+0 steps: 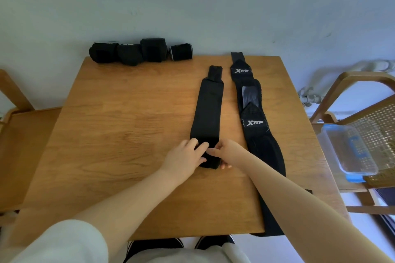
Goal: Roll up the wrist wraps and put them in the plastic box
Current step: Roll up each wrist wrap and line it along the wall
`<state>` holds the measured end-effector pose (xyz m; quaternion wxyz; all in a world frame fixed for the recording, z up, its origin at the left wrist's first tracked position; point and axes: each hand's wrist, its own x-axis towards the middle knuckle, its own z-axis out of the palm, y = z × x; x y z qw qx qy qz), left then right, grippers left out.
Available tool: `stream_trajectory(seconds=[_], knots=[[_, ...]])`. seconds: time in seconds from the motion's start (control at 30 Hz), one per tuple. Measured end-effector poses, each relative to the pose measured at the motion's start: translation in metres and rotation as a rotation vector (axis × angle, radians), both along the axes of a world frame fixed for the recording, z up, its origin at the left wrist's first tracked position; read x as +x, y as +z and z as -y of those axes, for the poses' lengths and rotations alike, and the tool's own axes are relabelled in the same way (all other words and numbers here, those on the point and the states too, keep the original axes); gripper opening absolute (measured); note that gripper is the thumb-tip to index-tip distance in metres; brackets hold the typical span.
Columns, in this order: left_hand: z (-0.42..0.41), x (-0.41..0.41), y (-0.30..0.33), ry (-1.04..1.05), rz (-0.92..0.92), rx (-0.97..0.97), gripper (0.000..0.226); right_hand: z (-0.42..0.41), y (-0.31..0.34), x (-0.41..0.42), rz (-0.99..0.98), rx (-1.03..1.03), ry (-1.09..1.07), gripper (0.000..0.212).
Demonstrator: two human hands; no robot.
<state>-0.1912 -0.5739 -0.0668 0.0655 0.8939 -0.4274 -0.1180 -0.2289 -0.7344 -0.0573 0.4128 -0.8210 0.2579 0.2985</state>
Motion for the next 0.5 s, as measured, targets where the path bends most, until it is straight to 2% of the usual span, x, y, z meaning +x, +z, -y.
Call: stream_trajectory(seconds=[0.1, 0.17, 0.27, 0.37, 0.5], knots=[[-0.008, 0.003, -0.004, -0.057, -0.075, 0.064, 0.065, -0.002, 0.0, -0.001, 0.035, -0.035, -0.161, 0.039], [-0.011, 0.01, -0.006, -0.007, -0.148, 0.03, 0.064, -0.006, -0.004, -0.005, 0.233, -0.166, -0.148, 0.036], [-0.007, 0.022, -0.002, 0.14, -0.357, -0.088, 0.06, -0.012, -0.003, -0.011, 0.499, -0.322, 0.102, 0.036], [-0.004, 0.035, 0.003, 0.229, -0.511, -0.132, 0.057, -0.012, -0.004, -0.011, 0.499, -0.416, 0.328, 0.05], [-0.008, 0.041, -0.001, 0.35, -0.565, -0.277, 0.052, -0.013, -0.004, -0.002, 0.447, -0.536, 0.467, 0.053]])
